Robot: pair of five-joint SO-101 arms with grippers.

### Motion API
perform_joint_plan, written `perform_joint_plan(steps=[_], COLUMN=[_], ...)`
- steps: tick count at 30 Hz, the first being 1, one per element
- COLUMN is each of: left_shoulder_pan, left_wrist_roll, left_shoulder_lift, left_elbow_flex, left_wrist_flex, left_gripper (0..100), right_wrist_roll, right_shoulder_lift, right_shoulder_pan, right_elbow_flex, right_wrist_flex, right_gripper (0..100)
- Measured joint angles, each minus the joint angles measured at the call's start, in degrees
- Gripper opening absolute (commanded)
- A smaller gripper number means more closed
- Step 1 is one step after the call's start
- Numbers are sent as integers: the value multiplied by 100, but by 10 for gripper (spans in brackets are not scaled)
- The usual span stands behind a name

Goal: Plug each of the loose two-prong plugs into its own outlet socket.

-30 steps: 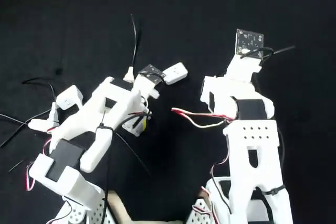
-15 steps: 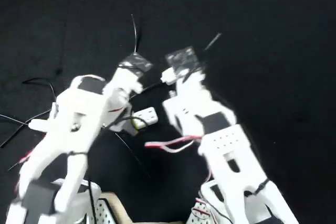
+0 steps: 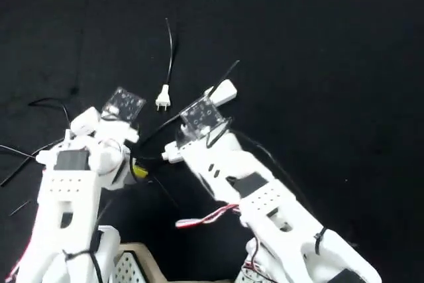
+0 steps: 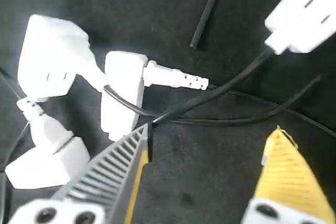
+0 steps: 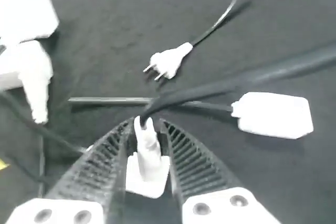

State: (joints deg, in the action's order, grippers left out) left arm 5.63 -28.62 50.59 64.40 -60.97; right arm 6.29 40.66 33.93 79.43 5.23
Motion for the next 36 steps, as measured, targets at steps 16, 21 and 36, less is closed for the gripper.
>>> perform_joint_plan(steps=[16,21,36], left_shoulder_pan=[686,686,167], left_wrist_roll=[-545,-545,299], left_shoulder_lift=[352,360,360], left_elbow_flex=[1301,1310,589], left_wrist_flex=[879,941,440], left_gripper=[339,339,339], right_wrist_roll=[-1618,-1855,-2233], right_shoulder_lift=[44,53,53], right_shoulder_pan=[-246,-440,-316], right_elbow_flex=[-9,18,466], right_wrist_flex=[826,440,-387], right_gripper=[12,12,12])
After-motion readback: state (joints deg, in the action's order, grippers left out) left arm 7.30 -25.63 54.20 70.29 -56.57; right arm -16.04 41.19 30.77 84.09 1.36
